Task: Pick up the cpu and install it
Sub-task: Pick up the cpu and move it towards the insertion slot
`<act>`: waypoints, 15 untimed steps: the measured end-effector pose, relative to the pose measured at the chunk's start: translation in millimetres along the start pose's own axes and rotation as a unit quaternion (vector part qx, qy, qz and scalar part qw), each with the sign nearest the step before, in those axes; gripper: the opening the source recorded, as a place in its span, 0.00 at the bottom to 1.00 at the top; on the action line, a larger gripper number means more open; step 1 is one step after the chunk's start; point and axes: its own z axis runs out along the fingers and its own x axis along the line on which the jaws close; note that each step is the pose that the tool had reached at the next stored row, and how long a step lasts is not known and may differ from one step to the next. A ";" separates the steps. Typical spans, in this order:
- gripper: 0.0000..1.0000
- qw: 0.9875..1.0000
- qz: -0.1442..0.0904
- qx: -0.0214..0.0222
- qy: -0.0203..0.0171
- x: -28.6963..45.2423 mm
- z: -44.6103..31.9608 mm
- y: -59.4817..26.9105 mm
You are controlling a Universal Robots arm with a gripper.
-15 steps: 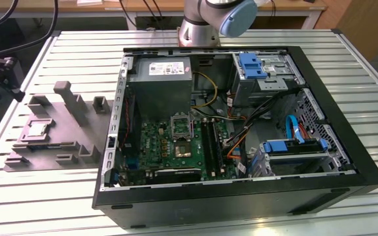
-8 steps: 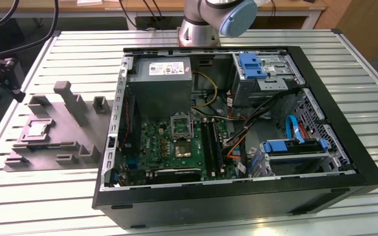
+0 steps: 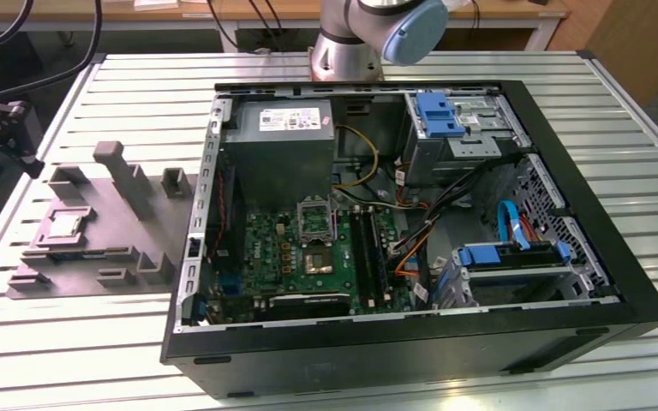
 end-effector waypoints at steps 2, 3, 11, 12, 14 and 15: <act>0.53 1.000 0.000 0.000 -0.001 0.0 1.0 0.0; 0.53 1.000 -0.001 0.000 0.000 0.0 1.5 0.0; 0.53 1.000 -0.004 0.000 0.000 0.2 14.9 -3.5; 0.53 1.000 -0.004 0.000 0.000 0.3 16.6 -4.4; 0.53 1.000 -0.003 0.000 0.000 0.1 19.6 -5.5; 0.53 1.000 -0.003 0.000 0.000 -0.5 20.5 -5.5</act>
